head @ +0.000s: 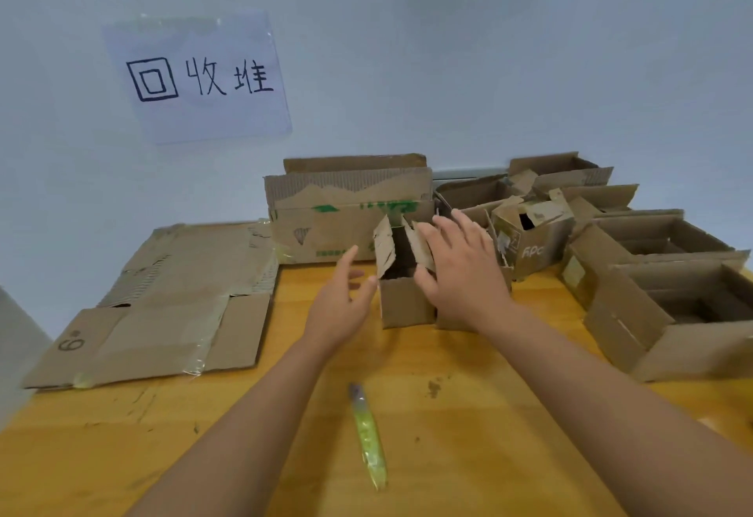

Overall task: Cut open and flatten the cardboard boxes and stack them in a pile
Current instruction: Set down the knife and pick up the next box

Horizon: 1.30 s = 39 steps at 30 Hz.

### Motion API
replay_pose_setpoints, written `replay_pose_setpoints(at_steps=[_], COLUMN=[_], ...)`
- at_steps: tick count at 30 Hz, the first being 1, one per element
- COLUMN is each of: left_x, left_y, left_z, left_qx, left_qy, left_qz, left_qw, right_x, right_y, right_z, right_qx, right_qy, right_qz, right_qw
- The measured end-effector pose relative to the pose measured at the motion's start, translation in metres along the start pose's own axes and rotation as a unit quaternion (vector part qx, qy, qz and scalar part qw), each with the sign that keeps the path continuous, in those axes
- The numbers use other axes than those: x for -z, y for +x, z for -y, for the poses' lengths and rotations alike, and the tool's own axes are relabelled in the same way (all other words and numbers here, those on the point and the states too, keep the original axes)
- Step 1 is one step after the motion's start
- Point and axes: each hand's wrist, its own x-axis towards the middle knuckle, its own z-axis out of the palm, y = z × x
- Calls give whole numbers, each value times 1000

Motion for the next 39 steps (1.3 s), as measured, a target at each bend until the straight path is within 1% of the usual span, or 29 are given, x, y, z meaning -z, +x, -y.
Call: replay_pose_setpoints(at_steps=[3,6,9,11,12,13,15,16,18,20,21,25,28,31,35,39], left_x=[23,45,64,74,79,84,91,94,96,92,90,82,81,85,86,85], left_y=[33,70,101,119,126,133,143,146,152,155,157,157,154,149,131,106], left_z=[5,12,22,31,35,40,52,56,64,67,69,77,65,50,33,22], left_qx=[-24,-45,-22,18,45,77,145,173,221,238,234,213,191,164,115,73], left_qy=[57,150,260,308,299,254,96,16,-108,-165,-167,-121,-126,-114,-71,-56], left_qz=[-58,-81,-90,-107,-111,-113,-118,-114,-86,-52,-59,-132,-187,-221,-244,-233], left_qw=[996,984,961,945,947,958,978,978,966,956,956,961,955,955,960,968], right_x=[2,-2,-12,-19,-24,-28,-37,-42,-52,-63,-68,-72,-68,-65,-64,-61], right_y=[30,69,111,137,148,158,173,178,183,184,183,184,183,179,178,182], right_z=[5,11,11,10,9,8,5,3,-1,-2,-2,-1,-2,4,33,67], right_qx=[-5,-9,-24,-49,-64,-80,-110,-122,-131,-123,-121,-111,-89,-55,-18,37], right_qy=[4,16,29,33,40,50,70,72,48,1,-11,-23,-48,-7,19,-2], right_qz=[26,60,104,140,155,168,196,212,243,250,243,224,202,188,183,173], right_qw=[1000,998,994,988,985,981,972,967,960,960,962,968,974,981,983,984])
